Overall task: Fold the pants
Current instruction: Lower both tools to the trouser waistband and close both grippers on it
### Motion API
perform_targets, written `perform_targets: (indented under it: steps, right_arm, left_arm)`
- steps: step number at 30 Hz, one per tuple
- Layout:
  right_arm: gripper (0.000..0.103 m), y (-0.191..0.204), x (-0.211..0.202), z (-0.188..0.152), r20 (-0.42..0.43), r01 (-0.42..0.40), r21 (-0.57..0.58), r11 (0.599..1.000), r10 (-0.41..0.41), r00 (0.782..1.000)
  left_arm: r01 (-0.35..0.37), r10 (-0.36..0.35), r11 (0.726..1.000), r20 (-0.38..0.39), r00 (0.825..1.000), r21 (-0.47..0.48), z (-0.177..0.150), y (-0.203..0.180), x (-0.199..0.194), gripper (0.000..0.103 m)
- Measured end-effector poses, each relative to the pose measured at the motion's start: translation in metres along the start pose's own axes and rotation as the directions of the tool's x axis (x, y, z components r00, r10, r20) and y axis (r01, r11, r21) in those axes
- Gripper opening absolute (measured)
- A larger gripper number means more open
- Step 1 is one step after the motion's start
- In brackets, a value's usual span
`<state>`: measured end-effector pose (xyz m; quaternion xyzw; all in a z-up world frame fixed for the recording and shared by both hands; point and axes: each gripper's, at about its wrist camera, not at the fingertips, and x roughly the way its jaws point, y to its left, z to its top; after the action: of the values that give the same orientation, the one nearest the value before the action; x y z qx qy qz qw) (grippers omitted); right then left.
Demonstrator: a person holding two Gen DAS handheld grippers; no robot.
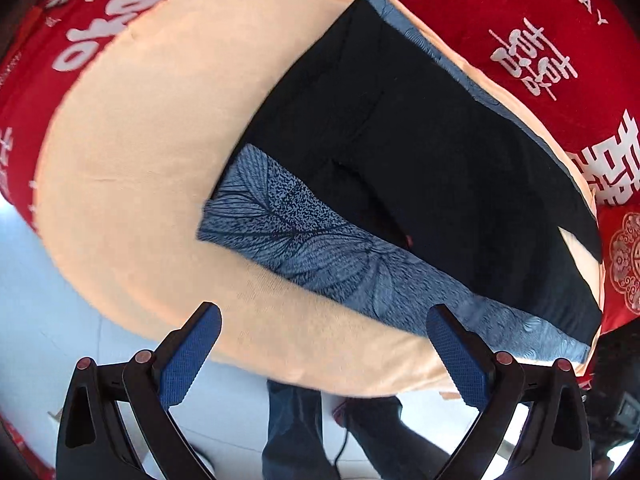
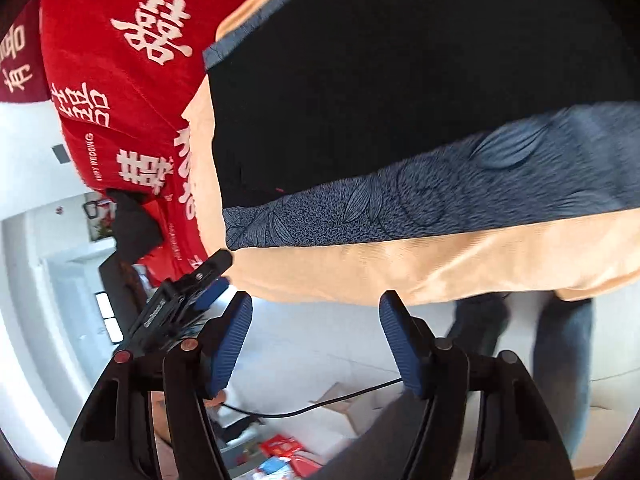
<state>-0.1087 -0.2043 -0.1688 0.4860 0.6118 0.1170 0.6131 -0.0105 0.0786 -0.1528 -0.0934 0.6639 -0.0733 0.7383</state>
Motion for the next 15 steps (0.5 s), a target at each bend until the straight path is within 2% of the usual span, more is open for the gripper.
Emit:
perform_targets:
  steps: [4,7,12,15]
  right_arm:
    - [0.071,-0.027,0.036,0.008,-0.007,-0.047,0.037,0.998,0.048,0.999]
    - [0.071,-0.045,0.05,0.016,0.037,-0.1,0.064,0.993,0.098,0.994]
    - [0.071,-0.05,0.045,0.029,0.137,-0.197,0.108,0.974,0.182,0.974]
    - [0.071,-0.031,0.028,0.038,0.176,-0.24,0.053,0.969,0.228,0.958]
  left_arm:
    - [0.043,-0.043,0.999,-0.007,0.999,0.015,0.002,0.003,0.025,0.103]
    - [0.063,-0.063,0.998,-0.025,0.998,0.019,0.002,0.002,0.038,0.103]
    - [0.116,-0.116,0.993,-0.053,0.992,-0.011,0.005,0.0,0.049,0.103]
    - [0.166,-0.167,0.985,-0.041,0.985,-0.038,0.011,-0.005,0.048,0.103]
